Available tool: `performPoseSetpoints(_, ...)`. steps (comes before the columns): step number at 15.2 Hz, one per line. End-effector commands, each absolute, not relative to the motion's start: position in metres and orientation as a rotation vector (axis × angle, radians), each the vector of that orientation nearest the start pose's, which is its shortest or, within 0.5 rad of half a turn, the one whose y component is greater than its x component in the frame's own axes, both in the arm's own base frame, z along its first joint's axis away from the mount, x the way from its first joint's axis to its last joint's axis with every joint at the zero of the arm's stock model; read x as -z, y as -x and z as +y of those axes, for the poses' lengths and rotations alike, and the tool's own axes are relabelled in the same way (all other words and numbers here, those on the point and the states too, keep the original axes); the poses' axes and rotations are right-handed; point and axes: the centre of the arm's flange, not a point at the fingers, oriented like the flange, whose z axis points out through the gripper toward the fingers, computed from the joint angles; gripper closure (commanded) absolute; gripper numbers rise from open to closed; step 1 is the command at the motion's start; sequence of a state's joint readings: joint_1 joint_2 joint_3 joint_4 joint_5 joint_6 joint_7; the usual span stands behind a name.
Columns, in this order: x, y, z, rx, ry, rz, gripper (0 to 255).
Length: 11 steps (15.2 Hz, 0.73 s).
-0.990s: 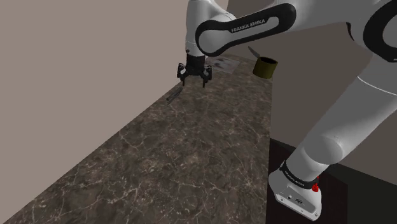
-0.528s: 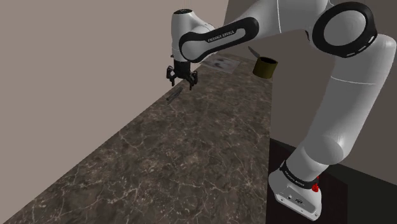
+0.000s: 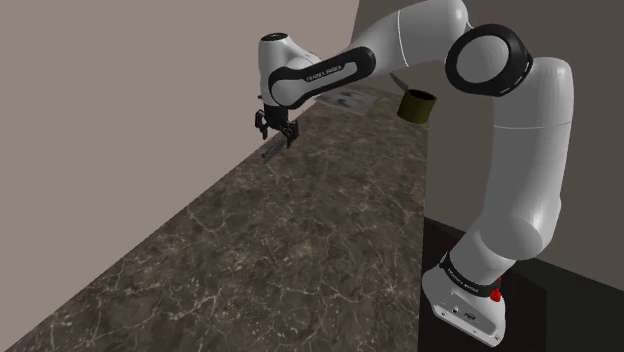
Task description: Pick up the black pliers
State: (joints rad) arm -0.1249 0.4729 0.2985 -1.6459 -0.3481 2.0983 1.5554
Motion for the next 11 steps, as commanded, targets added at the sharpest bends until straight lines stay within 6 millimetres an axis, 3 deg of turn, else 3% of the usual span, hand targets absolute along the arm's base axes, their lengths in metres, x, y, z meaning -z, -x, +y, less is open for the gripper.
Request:
performPoseSetpoints(1,-0.341,-0.672,0.077,0.214,2.635,1.88,0)
performPoseSetpoints(6,-0.327,-0.672,0.077,0.214,2.635,1.88,0)
performPoseSetpoints(7,-0.327,-0.672,0.077,0.214,2.635,1.88,255)
performPoseSetpoints(11,-0.328,-0.672,0.077,0.214,2.635,1.88,255)
